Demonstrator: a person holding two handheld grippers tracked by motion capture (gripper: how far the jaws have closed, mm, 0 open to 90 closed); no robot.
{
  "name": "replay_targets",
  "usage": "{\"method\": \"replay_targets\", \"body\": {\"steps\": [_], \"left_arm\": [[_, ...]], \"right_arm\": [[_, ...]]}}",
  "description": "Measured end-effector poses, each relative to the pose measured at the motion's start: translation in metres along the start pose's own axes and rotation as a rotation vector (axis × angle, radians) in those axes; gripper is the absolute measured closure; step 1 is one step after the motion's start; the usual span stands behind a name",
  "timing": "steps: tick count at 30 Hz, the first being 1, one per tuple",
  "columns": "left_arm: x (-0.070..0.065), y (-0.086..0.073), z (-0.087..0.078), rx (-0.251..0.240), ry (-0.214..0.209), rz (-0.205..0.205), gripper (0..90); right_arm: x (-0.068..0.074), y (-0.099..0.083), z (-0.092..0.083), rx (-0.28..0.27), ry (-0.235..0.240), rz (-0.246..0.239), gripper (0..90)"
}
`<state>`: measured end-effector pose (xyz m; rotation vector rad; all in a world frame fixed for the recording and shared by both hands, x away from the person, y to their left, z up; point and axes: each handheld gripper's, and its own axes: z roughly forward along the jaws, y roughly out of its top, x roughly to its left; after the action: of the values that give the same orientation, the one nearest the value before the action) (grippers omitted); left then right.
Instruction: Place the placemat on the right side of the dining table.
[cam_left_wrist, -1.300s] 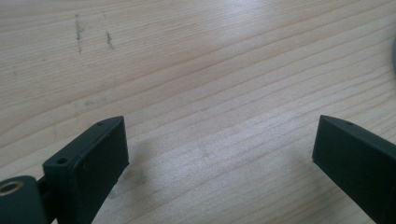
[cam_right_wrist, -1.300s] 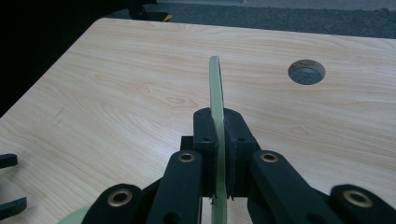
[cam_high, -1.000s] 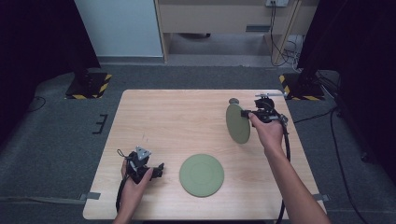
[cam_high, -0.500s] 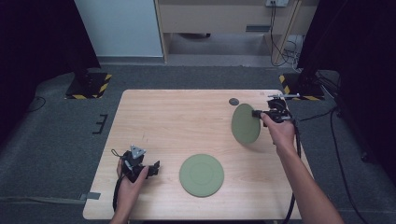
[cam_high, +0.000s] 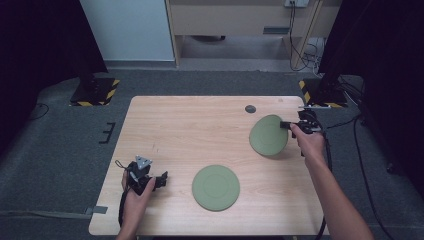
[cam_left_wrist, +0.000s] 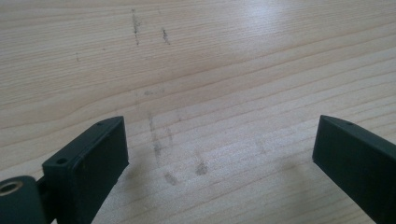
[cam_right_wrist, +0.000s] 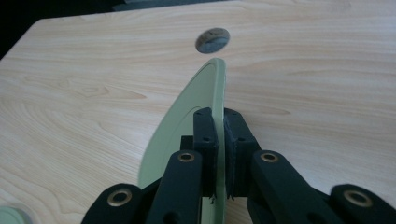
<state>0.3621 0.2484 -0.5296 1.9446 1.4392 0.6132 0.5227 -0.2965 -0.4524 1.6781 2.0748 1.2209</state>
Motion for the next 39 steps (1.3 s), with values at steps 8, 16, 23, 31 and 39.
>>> {"method": "replay_targets", "body": {"steps": [8,16,23,31,39], "left_arm": [[0.002,-0.001,-0.001,-0.003,0.007,-0.011,3.1],[0.003,-0.002,-0.002,-0.001,0.005,-0.012,3.2],[0.002,-0.001,-0.001,-0.002,-0.002,-0.012,3.2],[0.004,-0.002,-0.001,0.0,-0.01,-0.026,3.3],[0.005,-0.002,-0.001,0.004,-0.009,-0.028,3.3]], "right_arm": [[-0.017,-0.01,0.005,0.018,-0.008,0.02,85.7],[-0.027,-0.016,0.008,0.021,-0.021,0.031,85.6],[-0.034,-0.021,0.012,0.032,-0.034,0.04,85.0],[-0.043,-0.027,0.017,0.045,-0.047,0.055,84.7],[-0.051,-0.031,0.018,0.058,-0.047,0.055,83.4]]}}
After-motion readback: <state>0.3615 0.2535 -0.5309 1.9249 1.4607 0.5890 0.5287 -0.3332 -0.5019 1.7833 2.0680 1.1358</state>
